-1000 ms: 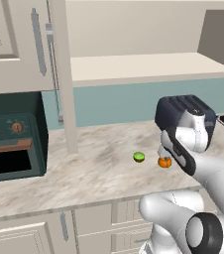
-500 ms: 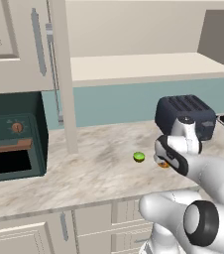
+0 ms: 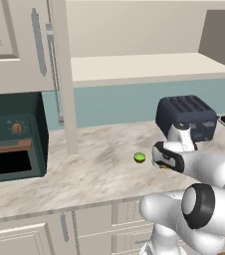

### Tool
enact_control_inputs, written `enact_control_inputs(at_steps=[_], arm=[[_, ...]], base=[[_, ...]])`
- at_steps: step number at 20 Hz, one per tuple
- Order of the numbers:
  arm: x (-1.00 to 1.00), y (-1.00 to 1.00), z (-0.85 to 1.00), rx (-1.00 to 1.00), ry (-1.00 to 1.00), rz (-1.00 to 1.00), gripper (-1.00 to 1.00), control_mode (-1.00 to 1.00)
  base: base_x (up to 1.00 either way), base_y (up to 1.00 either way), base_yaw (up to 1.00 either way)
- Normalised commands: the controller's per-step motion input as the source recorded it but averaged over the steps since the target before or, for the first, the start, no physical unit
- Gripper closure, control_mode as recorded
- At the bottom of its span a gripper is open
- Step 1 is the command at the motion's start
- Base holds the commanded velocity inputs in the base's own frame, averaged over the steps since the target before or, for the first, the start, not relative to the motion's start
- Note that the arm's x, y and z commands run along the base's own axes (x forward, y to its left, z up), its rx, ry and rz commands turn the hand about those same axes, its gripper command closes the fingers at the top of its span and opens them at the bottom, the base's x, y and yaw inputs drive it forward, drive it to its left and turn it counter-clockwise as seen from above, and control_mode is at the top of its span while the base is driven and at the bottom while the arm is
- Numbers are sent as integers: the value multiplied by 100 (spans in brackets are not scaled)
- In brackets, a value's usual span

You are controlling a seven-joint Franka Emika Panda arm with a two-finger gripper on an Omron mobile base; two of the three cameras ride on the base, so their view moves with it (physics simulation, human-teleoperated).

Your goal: Pick the orange, kiwi from the counter and place them in the cabinet. Then close the cabinet.

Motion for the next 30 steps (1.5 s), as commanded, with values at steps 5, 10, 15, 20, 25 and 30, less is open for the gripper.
enact_control_inputs(at_steps=[5, 10, 15, 20, 25, 30], arm=[[23, -7, -20, 0, 0, 0, -100, -100], [23, -14, -22, 0, -2, 0, -100, -100], [25, -16, -20, 0, -5, 0, -100, -100], [32, -1, -24, 0, -4, 0, -100, -100], [36, 0, -18, 0, -2, 0, 100, -100], [18, 0, -15, 0, 0, 0, 100, -100]], base=[[0, 0, 0], [0, 0, 0], [0, 0, 0], [0, 0, 0], [0, 0, 0], [0, 0, 0]])
